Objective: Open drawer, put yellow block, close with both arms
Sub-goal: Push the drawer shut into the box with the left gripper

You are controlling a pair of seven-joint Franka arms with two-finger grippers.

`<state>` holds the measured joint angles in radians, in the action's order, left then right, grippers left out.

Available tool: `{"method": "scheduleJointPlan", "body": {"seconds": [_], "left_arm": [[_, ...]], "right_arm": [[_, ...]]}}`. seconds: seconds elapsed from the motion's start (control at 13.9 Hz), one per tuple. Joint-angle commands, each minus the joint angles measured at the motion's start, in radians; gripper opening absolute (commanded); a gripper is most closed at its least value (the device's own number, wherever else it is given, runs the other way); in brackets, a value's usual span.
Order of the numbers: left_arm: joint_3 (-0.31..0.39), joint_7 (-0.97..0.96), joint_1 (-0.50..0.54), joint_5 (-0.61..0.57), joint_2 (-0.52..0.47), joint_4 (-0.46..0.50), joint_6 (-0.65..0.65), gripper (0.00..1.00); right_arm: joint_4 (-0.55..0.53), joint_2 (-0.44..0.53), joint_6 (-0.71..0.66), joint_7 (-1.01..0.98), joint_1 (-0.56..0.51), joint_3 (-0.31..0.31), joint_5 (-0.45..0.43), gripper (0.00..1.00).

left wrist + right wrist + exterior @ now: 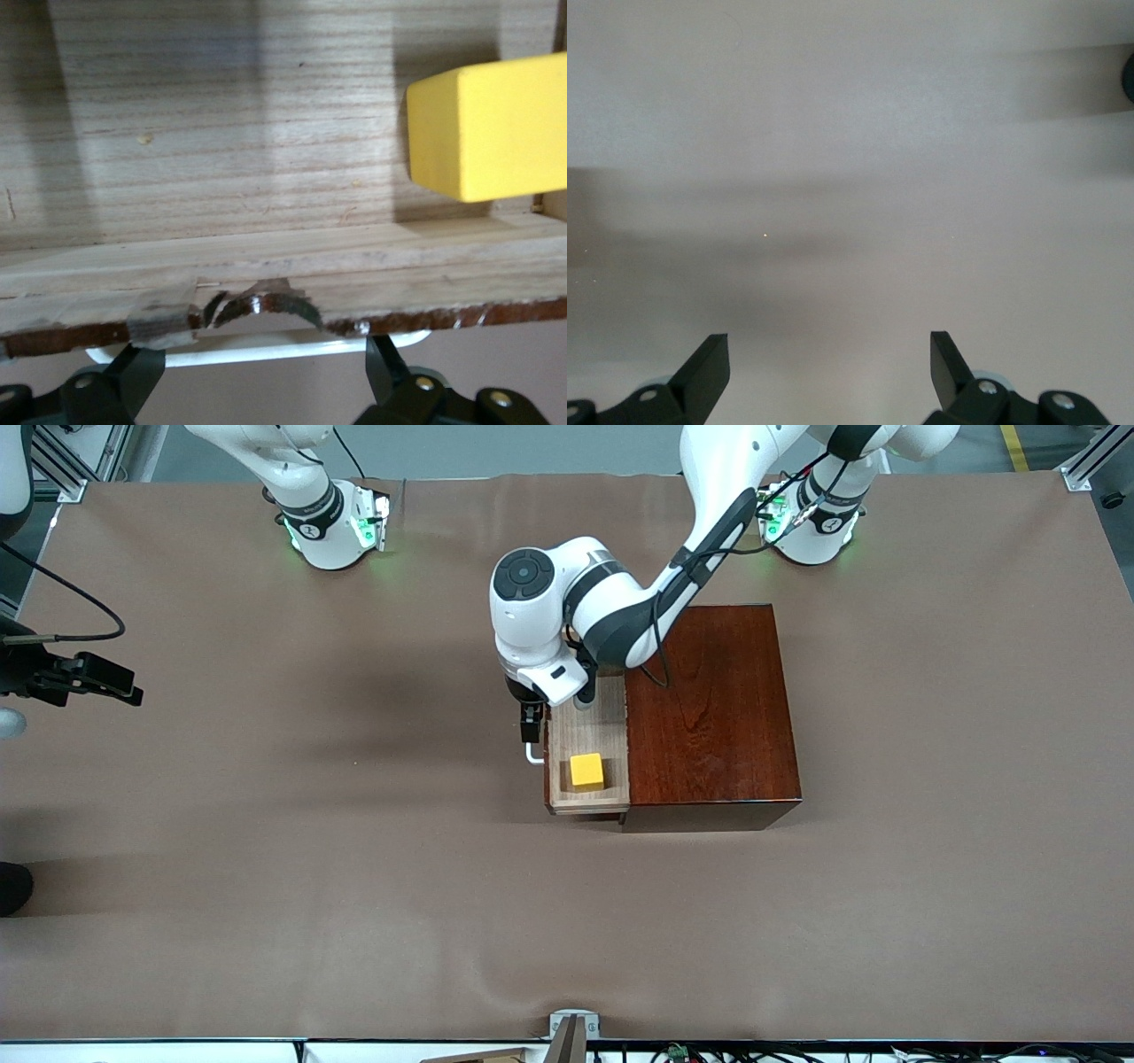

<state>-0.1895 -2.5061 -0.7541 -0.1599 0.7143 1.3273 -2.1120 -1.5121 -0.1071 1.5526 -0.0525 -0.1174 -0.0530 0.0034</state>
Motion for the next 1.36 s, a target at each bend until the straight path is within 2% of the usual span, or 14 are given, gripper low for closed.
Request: {"method": "scheduleJointPlan", "body": {"seconds": [0.0,0.57,1.29], "left_arm": [[0.001,0.02,0.025,0.02,0.005,-0.037,0.065,1.0],[0.005,0.012,0.05,-0.01,-0.018,-0.036,0.277,1.0],[0.004,-0.011,0.029,-0.237,-0.015,-0.031,0.454,1.0]], "right_arm": [[0.015,-0.002,-0.011,-0.006,-0.019,-0.016,-0.005,1.0],[0.015,0.0,-0.013,-0.006,-0.018,-0.016,-0.005,1.0],[0.015,0.0,-0.012,-0.01,-0.018,-0.018,-0.003,1.0]]}}
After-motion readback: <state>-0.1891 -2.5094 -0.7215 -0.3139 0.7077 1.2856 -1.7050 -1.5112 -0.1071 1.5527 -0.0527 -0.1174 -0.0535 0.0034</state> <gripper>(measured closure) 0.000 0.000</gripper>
